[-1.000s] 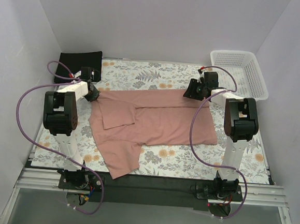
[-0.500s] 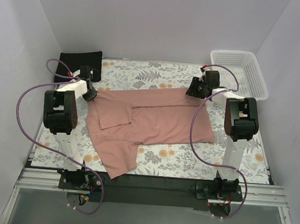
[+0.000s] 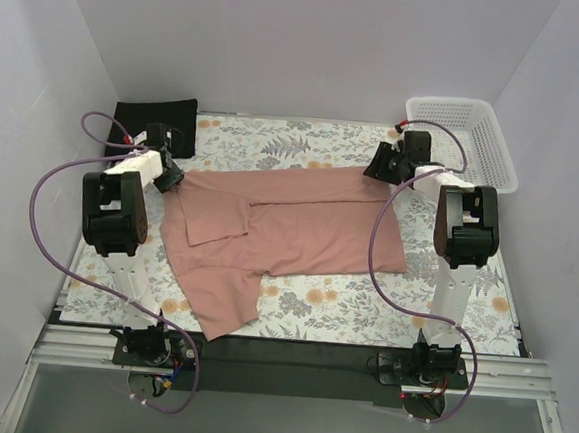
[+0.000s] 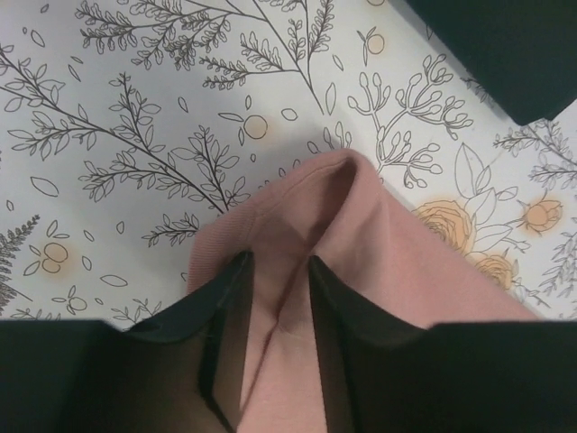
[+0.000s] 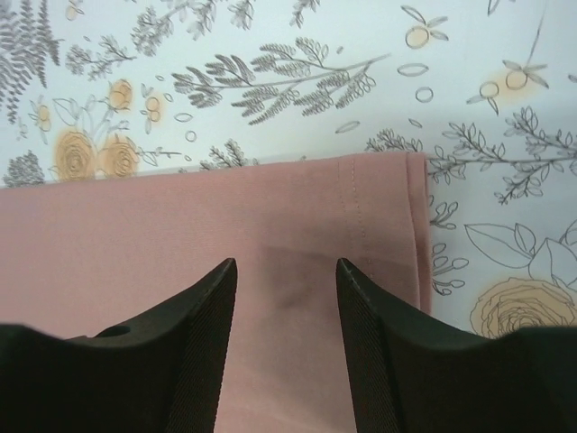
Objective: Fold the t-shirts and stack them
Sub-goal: Fold the tshirt
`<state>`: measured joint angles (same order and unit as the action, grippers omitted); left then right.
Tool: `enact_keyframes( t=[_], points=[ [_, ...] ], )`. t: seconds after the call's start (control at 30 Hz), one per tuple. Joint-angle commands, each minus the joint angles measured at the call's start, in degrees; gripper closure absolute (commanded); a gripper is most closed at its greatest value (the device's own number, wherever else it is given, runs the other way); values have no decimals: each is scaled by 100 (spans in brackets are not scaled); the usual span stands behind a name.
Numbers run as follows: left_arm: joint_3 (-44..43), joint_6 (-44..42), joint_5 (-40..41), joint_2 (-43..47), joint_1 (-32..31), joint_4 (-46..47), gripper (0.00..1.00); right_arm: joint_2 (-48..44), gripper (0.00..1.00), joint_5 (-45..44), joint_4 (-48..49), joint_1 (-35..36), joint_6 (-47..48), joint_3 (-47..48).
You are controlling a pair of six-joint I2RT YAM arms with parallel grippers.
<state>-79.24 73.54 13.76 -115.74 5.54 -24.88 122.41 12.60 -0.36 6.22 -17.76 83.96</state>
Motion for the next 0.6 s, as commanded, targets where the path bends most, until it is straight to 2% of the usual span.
enact_keyframes(
  t=[0.0, 0.17, 0.3, 0.4, 0.57],
  points=[
    [-223, -77, -92, 87, 96, -139, 68, -208, 44, 391, 45, -33, 62, 515],
    [-443, -68, -356, 840, 35, -245, 37, -866, 40, 463, 10, 81, 97, 648],
    [-295, -59, -313, 1641, -193, -526, 25, -1561, 33, 288, -359, 195, 168, 227],
    [188, 29, -233, 2465, -413, -754, 23, -2202, 29, 94, -692, 248, 133, -397],
    [2083, 362, -286, 3987, -940, -1017, 28, -3212, 25, -125, -1360, 459, -8, -1266]
  ],
)
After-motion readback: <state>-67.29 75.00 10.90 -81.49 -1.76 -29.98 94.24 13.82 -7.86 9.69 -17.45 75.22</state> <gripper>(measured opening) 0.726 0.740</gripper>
